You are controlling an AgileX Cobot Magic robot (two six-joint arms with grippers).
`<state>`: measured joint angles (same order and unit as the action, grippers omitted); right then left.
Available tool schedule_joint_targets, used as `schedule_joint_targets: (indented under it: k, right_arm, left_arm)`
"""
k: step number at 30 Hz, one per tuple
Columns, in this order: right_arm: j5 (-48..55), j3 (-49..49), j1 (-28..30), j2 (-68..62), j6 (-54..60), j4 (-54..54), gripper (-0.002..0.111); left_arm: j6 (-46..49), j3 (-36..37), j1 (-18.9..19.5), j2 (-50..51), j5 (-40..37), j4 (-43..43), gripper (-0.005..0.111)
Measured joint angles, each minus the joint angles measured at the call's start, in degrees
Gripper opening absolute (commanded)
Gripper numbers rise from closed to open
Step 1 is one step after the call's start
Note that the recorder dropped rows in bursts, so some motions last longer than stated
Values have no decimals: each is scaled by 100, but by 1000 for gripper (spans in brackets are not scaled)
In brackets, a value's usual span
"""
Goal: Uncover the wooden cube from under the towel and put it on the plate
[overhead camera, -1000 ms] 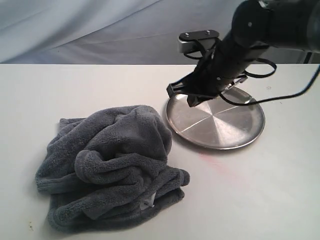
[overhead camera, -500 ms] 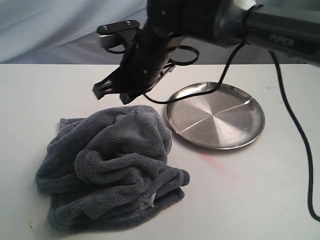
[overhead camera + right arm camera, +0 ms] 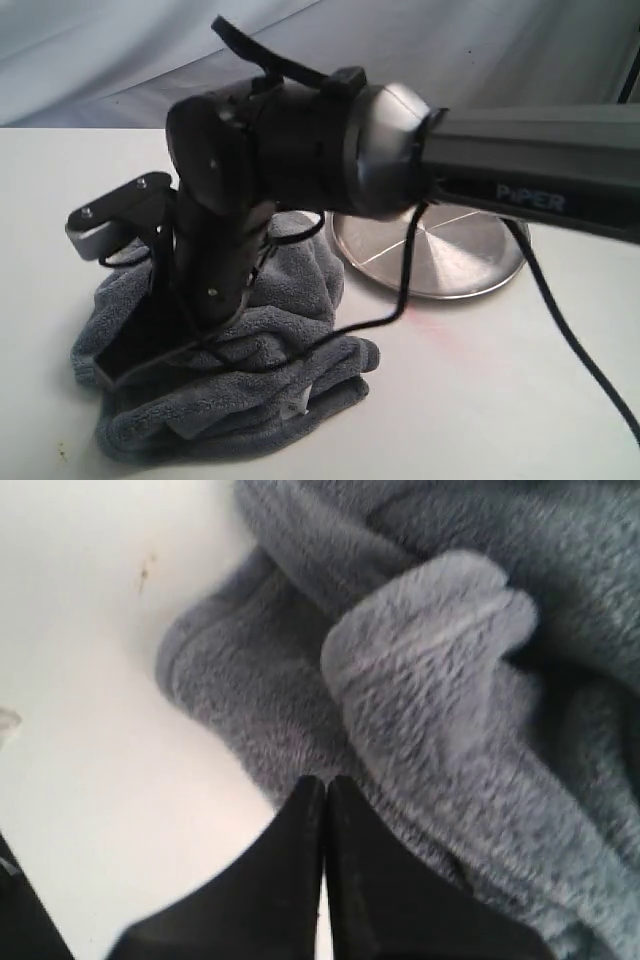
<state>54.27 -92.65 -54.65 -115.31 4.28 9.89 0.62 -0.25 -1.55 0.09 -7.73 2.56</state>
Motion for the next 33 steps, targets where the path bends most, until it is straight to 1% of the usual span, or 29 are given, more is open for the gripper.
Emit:
schedule_joint_targets:
  k: [5, 9, 12, 13, 16, 19, 22, 24, 27, 33]
  right_arm:
    - [-724, 1474, -80, 831, -12, 36, 0]
    - [-1227, 2538, 199, 1453, -23, 86, 0]
    - [-1475, 3153, 690, 1798, -36, 87, 0]
    - [-1535, 3353, 949, 1905, -36, 87, 0]
    - [-1607, 3610, 1597, 2029, -36, -30, 0]
    - [-1838, 3636, 2247, 2042, -36, -179, 0]
    - [-2066, 3526, 2742, 2042, -44, -229, 0]
    - [-2089, 3297, 2960, 2003, -56, -251, 0]
    - [-1996, 2706, 3100, 1811, -46, -264, 0]
    - [-1510, 1096, 3072, 907, -21, -186, 0]
  left_arm:
    - [0, 0, 0, 0, 0, 0, 1]
    - [0, 0, 0, 0, 0, 0, 1]
    - [0, 0, 0, 0, 0, 0, 1]
    - [0, 0, 0, 0, 0, 0, 1]
    - [0, 0, 0, 0, 0, 0, 1]
    - [0, 0, 0, 0, 0, 0, 1]
    - [0, 0, 0, 0, 0, 0, 1]
    - [0, 0, 0, 0, 0, 0, 1]
    - [0, 0, 0, 0, 0, 0, 1]
    - [0, 0, 0, 0, 0, 0, 1]
